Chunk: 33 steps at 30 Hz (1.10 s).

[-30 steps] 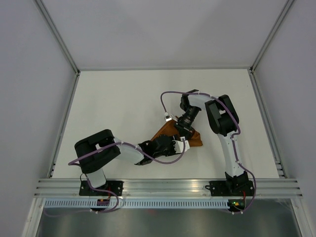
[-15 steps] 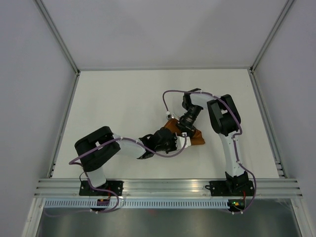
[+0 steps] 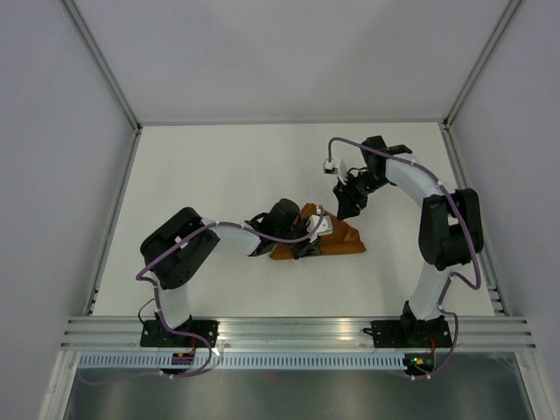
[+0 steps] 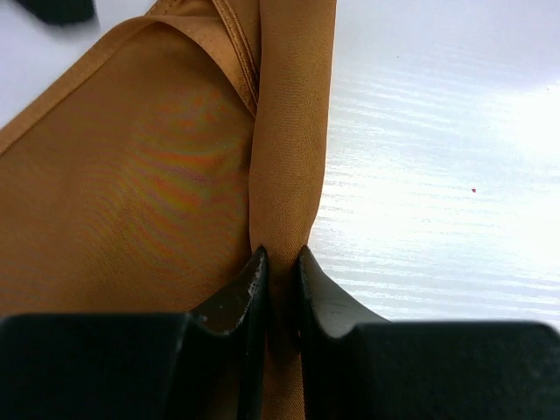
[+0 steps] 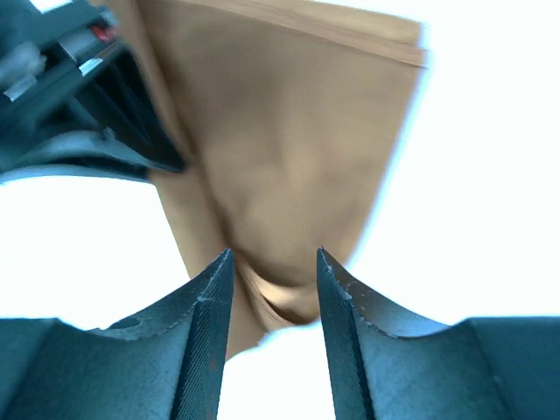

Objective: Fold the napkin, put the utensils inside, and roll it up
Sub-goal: Roll the napkin with the utensil

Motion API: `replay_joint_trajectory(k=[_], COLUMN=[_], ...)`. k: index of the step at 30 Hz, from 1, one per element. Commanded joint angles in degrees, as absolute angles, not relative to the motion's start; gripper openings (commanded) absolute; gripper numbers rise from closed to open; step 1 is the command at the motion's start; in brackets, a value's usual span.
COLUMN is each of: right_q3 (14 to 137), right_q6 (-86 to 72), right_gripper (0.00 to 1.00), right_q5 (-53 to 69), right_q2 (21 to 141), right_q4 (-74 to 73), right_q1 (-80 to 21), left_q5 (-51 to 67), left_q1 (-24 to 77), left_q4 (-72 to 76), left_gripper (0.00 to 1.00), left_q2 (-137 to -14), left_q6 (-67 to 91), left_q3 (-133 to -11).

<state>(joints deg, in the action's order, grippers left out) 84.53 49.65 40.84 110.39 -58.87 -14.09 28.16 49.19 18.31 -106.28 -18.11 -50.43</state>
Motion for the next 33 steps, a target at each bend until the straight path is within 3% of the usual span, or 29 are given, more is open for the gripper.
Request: replay_joint_trajectory(k=[1,9,15,21,33], right_q3=[75.0,50.7,36.9,31.7,30.9], right_q6=[45.4,48.7,50.5,49.9,49.8], right_gripper=[0.48,0.51,0.52,0.56,0.54], right_q5=[39.6,37.0,30.2,22.9,20.1], right_q2=[99.3,76.6,69.9,69.5,74.1], right_q4=[-44.3,-24.4,-15.8,-8.4,-6.9], right_q1=[-11.9,-12.8,-21.3,-30.7,-35.1], left_q5=[36.9,44.9,49.0,49.5,49.2], left_q1=[46.9,43.8,41.9,41.5,40.9], left_q4=[8.4,1.1,-2.5,-4.0,-5.4], left_gripper=[0.02,0.02,0.02,0.02,0.02], left_q2=[-110.6,-116.2,-119.8,-121.6,-123.0], left_q6=[-13.1,-9.4,-6.6,-4.8,-3.4], left_q3=[-51.1,-57.8,-61.2,-62.8,-64.3])
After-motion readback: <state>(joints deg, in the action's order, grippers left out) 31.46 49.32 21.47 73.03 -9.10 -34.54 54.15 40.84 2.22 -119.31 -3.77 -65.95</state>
